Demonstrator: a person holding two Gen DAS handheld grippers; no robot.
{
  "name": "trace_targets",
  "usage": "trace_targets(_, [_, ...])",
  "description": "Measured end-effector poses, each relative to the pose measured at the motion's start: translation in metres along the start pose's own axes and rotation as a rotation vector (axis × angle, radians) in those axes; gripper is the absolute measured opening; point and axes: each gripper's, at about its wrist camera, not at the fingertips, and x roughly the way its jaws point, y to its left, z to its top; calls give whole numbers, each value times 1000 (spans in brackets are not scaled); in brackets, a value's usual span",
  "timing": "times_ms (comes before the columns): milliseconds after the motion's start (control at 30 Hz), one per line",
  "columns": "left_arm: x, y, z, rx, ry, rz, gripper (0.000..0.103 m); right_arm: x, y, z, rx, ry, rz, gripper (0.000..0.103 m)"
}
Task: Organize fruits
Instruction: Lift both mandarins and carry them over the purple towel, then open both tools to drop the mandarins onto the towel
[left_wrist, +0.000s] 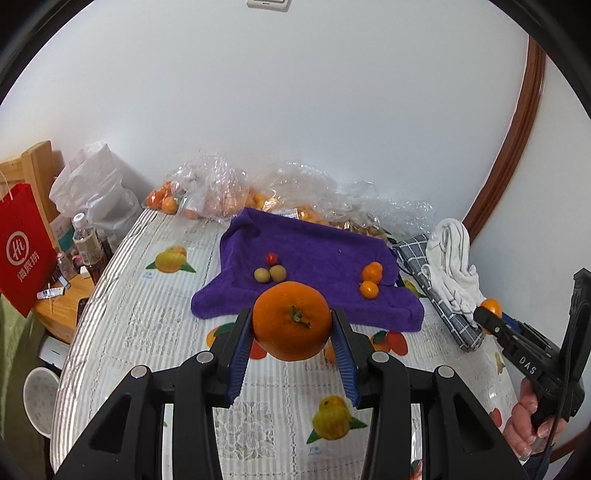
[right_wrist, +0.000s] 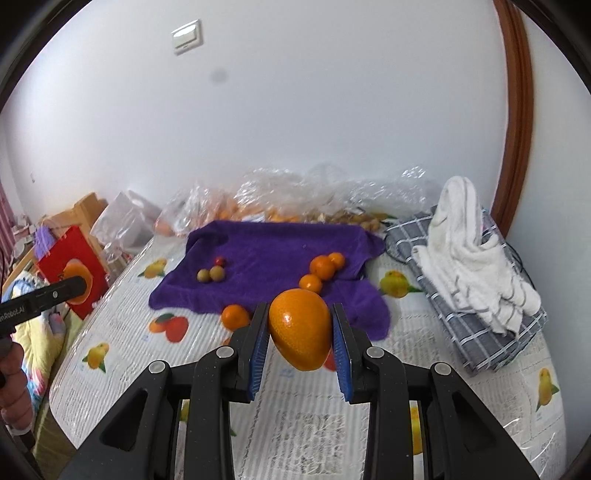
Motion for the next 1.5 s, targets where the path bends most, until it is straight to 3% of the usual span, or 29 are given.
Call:
trace_targets(300, [49, 9, 31, 16, 33, 2, 40, 39, -21, 26, 52, 19, -22, 32])
trace_targets(600, [120, 20, 69, 26, 65, 12, 40, 110, -33, 55, 68, 58, -26, 32])
trace_targets(800, [173, 28, 85, 12, 93, 13, 40, 164, -36, 49, 48, 130, -37, 32])
trace_targets(967, [216, 23, 83, 12, 152, -10, 40, 206, -44, 28, 55, 231, -60, 32])
trace_targets(1200, [256, -7, 70, 115, 212, 2, 40, 223, -42, 8, 18, 271, -89, 32])
trace_targets(1500, [278, -27, 51, 195, 253, 41, 40, 234, -36, 4, -10, 289, -91, 32])
